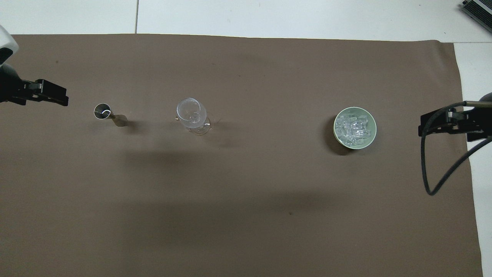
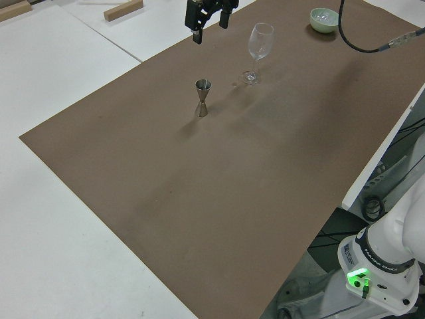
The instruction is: Pour wine and add ice with both arms
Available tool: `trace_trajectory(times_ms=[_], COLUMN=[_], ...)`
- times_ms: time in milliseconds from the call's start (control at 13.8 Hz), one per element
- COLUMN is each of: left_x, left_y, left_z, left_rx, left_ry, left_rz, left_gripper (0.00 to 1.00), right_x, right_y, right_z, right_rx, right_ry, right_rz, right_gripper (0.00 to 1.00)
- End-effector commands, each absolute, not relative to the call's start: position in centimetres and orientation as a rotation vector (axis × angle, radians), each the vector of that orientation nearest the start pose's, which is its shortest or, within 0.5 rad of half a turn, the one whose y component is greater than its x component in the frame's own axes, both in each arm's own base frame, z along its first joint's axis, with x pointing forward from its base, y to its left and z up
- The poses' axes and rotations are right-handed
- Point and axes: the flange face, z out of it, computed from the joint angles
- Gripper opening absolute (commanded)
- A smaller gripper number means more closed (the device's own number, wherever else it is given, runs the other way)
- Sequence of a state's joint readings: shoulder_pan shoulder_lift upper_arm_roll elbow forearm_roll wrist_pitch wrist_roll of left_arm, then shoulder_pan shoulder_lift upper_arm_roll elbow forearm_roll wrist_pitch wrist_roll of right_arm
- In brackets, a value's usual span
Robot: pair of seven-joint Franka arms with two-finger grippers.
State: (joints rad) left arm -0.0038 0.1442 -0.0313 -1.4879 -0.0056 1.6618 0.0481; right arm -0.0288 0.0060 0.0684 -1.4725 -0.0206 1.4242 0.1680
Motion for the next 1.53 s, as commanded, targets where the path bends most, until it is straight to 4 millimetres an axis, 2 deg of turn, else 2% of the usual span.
trace_trajectory(times_ms=[0, 218, 509, 1164, 1455], left_x=[60.5, 60.5, 60.5, 60.5, 60.8], left_y=[-2.1, -2.2, -2.0, -1.7, -1.1], left_z=[58.7, 58.7, 58.7, 58.8, 59.0], left_rx=[-3.156, -3.154, -3.158, -3.152, -3.128], left_ry=[0.147, 0.148, 0.140, 0.157, 0.390], left_rz=[-0.066, -0.068, -0.068, -0.061, -0.082], left_gripper=[1.00, 1.00, 1.00, 1.00, 1.00], right_x=[53.5, 53.6, 53.7, 53.7, 53.7], right_y=[1.8, 1.8, 0.7, 0.7, 0.7], right_z=[65.6, 65.7, 65.5, 65.6, 65.6], right_rx=[-3.139, -3.140, -3.138, -3.138, -3.138], right_ry=[0.185, 0.186, 0.217, 0.217, 0.217], right_rz=[0.072, 0.062, 0.065, 0.065, 0.065], right_gripper=[1.00, 1.00, 1.00, 1.00, 1.00])
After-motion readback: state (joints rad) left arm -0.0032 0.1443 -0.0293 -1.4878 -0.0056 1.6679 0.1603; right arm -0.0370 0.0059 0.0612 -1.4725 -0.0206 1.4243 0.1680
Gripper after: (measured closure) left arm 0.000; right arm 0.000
